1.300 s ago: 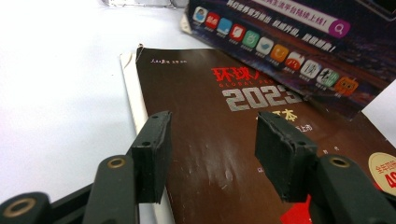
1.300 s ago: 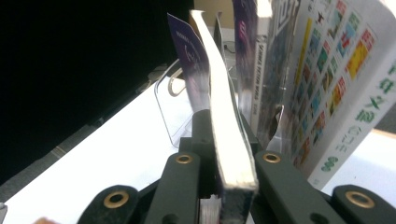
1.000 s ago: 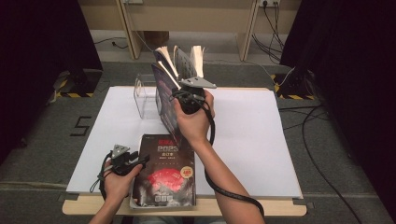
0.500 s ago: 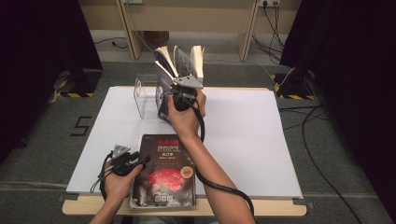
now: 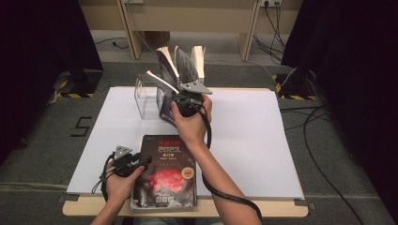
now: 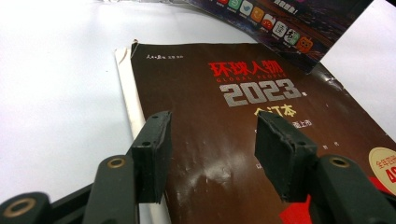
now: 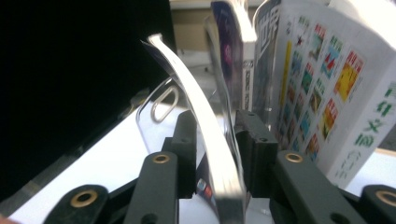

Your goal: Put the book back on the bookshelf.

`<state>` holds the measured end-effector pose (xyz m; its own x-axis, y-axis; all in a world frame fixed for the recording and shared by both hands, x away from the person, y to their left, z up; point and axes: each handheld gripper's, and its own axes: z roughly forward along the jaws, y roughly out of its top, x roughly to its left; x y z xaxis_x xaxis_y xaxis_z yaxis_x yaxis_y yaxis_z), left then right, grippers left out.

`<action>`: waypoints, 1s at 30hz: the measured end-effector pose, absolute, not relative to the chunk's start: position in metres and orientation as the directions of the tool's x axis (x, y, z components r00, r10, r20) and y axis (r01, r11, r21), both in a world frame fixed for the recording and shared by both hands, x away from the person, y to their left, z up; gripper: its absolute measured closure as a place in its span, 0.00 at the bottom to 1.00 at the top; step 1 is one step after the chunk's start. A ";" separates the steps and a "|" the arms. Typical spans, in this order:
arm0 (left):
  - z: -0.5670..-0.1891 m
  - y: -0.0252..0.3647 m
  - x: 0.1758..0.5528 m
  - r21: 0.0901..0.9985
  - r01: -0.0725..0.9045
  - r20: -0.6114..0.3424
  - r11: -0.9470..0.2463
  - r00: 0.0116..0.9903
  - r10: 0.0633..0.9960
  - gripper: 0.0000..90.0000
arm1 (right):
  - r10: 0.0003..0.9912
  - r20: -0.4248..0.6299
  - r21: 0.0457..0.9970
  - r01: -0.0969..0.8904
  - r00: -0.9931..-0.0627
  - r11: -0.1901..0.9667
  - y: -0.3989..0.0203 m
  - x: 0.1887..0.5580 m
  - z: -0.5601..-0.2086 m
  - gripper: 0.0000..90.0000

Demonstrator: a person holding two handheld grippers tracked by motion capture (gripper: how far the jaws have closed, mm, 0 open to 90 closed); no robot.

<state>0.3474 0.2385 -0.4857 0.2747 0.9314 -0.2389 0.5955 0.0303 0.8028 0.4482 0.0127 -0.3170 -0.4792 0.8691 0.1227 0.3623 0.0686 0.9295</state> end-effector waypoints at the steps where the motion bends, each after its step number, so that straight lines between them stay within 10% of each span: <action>1: -0.485 0.238 0.347 0.803 0.595 -0.237 0.028 0.276 0.931 0.51 | 0.871 0.121 0.927 0.368 -0.476 0.072 0.012 0.446 -0.317 0.79; 30: -0.485 0.239 0.346 0.803 0.595 -0.239 0.031 0.275 0.931 0.51 | 0.899 0.110 0.932 0.359 -0.424 0.055 0.017 0.460 -0.306 0.94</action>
